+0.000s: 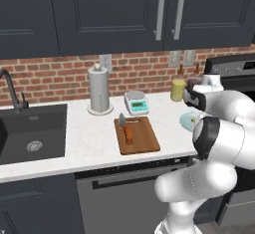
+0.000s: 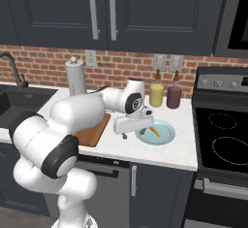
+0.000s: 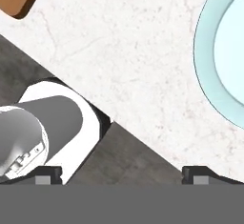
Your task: Pick up the knife from the drawer and place it on the cutting board. Then place the meat from the plate to the cutting board.
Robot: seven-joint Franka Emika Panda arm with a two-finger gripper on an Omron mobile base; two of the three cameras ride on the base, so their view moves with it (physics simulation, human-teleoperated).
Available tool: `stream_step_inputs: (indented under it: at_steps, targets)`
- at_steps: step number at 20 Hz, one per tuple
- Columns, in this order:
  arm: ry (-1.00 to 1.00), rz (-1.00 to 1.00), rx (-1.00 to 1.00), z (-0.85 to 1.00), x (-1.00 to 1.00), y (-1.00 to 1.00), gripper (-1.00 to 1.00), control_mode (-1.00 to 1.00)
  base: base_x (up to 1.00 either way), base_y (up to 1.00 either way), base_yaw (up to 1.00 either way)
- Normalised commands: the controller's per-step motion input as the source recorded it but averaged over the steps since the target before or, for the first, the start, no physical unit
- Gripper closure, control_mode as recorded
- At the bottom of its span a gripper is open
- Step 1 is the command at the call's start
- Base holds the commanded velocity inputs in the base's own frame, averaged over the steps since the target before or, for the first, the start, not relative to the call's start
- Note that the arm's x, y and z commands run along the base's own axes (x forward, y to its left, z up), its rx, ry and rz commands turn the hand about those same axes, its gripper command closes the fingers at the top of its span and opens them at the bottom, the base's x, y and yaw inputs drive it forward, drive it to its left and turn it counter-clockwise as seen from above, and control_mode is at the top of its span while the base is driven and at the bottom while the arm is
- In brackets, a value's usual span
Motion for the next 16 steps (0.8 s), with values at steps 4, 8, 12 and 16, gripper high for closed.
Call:
stream_step_inputs:
  at_steps: [4,8,12,16]
  targets:
    - [0.00,0.00,0.00,0.00,0.30,-0.43,-1.00,-1.00,0.00,0.00,0.00]
    - [0.00,0.00,-0.01,0.00,0.40,-0.38,-1.00,-1.00,0.00,0.00,0.00]
    - [0.00,0.00,-0.06,0.00,0.49,-0.28,-1.00,-1.00,0.00,0.00,0.00]
    - [-0.07,0.00,0.00,-0.13,0.53,-0.06,-1.00,-1.00,0.00,0.00,0.00]
